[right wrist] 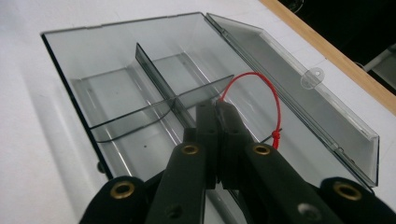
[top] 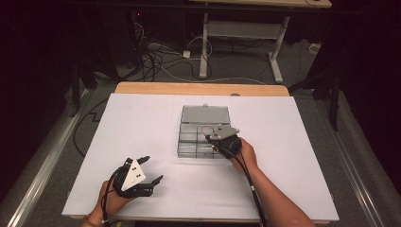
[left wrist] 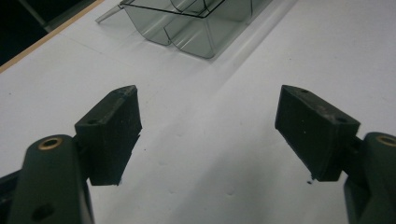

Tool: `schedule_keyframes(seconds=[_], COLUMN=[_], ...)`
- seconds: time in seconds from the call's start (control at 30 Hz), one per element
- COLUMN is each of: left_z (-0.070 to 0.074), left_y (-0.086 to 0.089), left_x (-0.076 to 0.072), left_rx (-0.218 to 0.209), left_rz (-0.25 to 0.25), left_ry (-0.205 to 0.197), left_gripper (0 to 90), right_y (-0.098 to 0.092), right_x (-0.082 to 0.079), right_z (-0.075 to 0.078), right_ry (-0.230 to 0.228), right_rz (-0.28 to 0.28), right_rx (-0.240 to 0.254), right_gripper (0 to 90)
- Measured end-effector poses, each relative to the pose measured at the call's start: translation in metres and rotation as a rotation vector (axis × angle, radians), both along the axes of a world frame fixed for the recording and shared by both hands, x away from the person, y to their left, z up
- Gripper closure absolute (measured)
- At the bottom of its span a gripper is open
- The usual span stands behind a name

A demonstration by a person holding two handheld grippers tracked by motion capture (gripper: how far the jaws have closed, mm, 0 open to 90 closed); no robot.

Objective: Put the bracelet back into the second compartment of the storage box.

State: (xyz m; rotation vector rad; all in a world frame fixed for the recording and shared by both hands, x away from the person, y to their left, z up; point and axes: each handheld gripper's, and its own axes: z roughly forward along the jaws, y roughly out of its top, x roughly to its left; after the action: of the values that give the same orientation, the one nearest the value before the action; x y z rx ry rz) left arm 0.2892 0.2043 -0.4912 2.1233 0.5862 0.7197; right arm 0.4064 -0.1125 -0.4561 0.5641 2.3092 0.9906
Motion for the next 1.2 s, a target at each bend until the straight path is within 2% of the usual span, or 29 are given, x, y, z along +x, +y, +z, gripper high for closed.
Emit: schedule_keyframes(seconds=[0.1, 0.23, 0.33, 0.4, 0.53, 0.67, 0.77, 0.83, 0.93, 1.1, 1.2], left_z=[0.000, 0.000, -0.001, -0.002, -0.002, -0.003, -0.004, -0.004, -0.005, -0.005, -0.005], left_y=[0.000, 0.000, 0.001, 0.001, 0.001, 0.001, 0.002, 0.003, 0.003, 0.002, 0.002], left_x=[0.000, 0.000, 0.000, 0.000, -0.002, -0.003, -0.006, -0.007, -0.008, -0.008, -0.008], left_rx=[0.004, 0.001, -0.004, -0.004, 0.000, 0.010, 0.016, 0.020, 0.018, 0.023, 0.025], left_rz=[-0.001, -0.003, 0.000, 0.000, -0.001, -0.003, -0.002, -0.001, 0.001, -0.001, -0.003], left_ry=[0.001, 0.003, 0.005, 0.010, 0.013, 0.015, 0.017, 0.019, 0.020, 0.022, 0.023], left_gripper=[22.0, 22.0, 22.0, 22.0, 22.1, 22.1, 22.2, 22.3, 22.3, 22.3, 22.3], right_y=[0.004, 0.006, 0.006, 0.005, 0.006, 0.005, 0.005, 0.004, 0.003, -0.002, -0.011], right_x=[0.003, 0.008, 0.012, 0.015, 0.019, 0.021, 0.023, 0.023, 0.023, 0.022, 0.019], right_z=[-0.002, -0.006, -0.008, -0.008, -0.008, -0.008, -0.009, -0.009, -0.007, -0.005, 0.001], right_ry=[-0.019, -0.017, 0.003, 0.024, 0.036, 0.053, 0.048, 0.058, 0.054, 0.092, 0.101], right_rz=[-0.012, -0.026, -0.034, -0.035, -0.037, -0.035, -0.036, -0.035, -0.031, -0.034, -0.058], right_rx=[-0.041, -0.087, -0.091, -0.072, -0.088, -0.080, -0.076, -0.067, -0.042, 0.010, 0.087], right_gripper=[89.8, 89.1, 89.2, 89.3, 89.3, 88.3, 87.2, 87.0, 75.1, 71.0, 72.5])
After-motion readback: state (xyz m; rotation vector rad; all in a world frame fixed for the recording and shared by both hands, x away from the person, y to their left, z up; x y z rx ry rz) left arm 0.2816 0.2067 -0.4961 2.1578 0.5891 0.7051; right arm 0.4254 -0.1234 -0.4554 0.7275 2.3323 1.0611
